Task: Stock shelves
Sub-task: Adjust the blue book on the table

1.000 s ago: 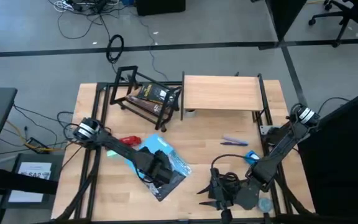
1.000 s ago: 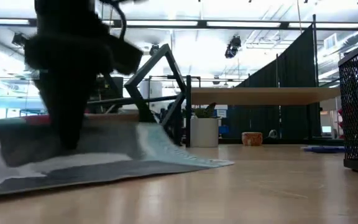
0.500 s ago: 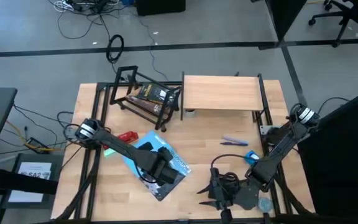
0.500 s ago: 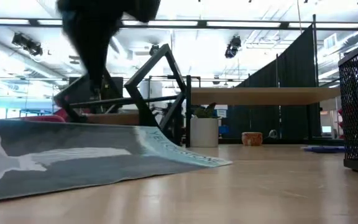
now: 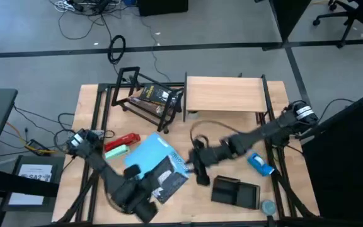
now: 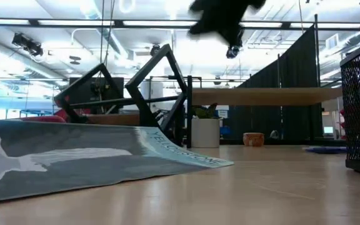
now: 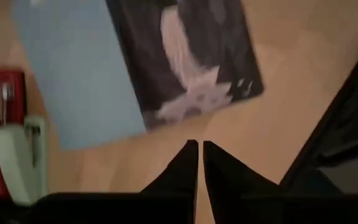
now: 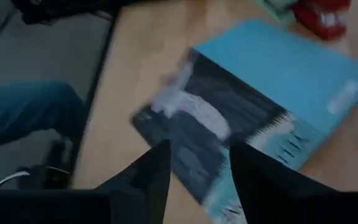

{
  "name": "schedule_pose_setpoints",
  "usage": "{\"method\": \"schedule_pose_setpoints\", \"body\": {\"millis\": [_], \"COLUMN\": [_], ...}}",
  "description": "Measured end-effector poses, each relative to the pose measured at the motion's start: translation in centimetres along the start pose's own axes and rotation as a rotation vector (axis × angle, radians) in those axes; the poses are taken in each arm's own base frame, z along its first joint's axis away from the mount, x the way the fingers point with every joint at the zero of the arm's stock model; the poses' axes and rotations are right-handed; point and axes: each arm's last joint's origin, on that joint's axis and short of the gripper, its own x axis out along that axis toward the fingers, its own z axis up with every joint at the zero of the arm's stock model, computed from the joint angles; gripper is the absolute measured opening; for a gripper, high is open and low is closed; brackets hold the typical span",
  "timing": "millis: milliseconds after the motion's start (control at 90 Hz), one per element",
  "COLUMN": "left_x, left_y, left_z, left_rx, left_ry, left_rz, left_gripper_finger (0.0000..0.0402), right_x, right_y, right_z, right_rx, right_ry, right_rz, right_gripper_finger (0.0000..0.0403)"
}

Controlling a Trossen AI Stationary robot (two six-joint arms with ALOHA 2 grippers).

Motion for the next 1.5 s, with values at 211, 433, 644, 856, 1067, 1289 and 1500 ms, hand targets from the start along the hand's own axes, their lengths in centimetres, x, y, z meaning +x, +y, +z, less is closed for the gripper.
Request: {"method": "schedule_pose_setpoints", "body": {"millis": [211,433,644,856,1067,1289,1500], "left_x": [3.5,6.7,9.1,10.4,9.5,3.5,-0.8], "left_y": [-1.2,-1.4,-0.8,-0.3,-0.1,0.0,-0.2], "left_z": [-3.9,-5.4,-6.1,-6.5,-5.6,-3.2,-1.5], "left_rx": [-0.017,-0.025,-0.020,-0.032,-0.041,-0.029,0.043], "left_ry": [0.000,0.004,-0.031,-0.052,-0.107,-0.289,-0.523], "left_rz": [0.006,-0.010,0.029,0.049,0.092,0.147,0.123], "left_gripper_finger": [0.0049,0.0055,0.0056,0.0056,0.0056,0.0050,0.0060], "right_x": [4.9,8.5,9.9,9.7,9.8,8.9,5.0], "right_y": [-6.7,-11.5,-11.9,-10.8,-9.3,-7.1,-4.7], "right_z": [-1.3,-3.4,-3.4,-1.6,-1.2,-0.5,2.1], "right_rx": [0.189,0.347,0.318,0.270,0.250,0.206,0.160], "right_ry": [0.139,0.187,0.117,0.008,-0.023,-0.059,-0.144], "right_rz": [0.076,0.046,0.157,0.378,0.453,0.481,0.478], "right_gripper_finger": [0.0235,0.0282,0.0280,0.0230,0.0043,0.0002,0.0000]}}
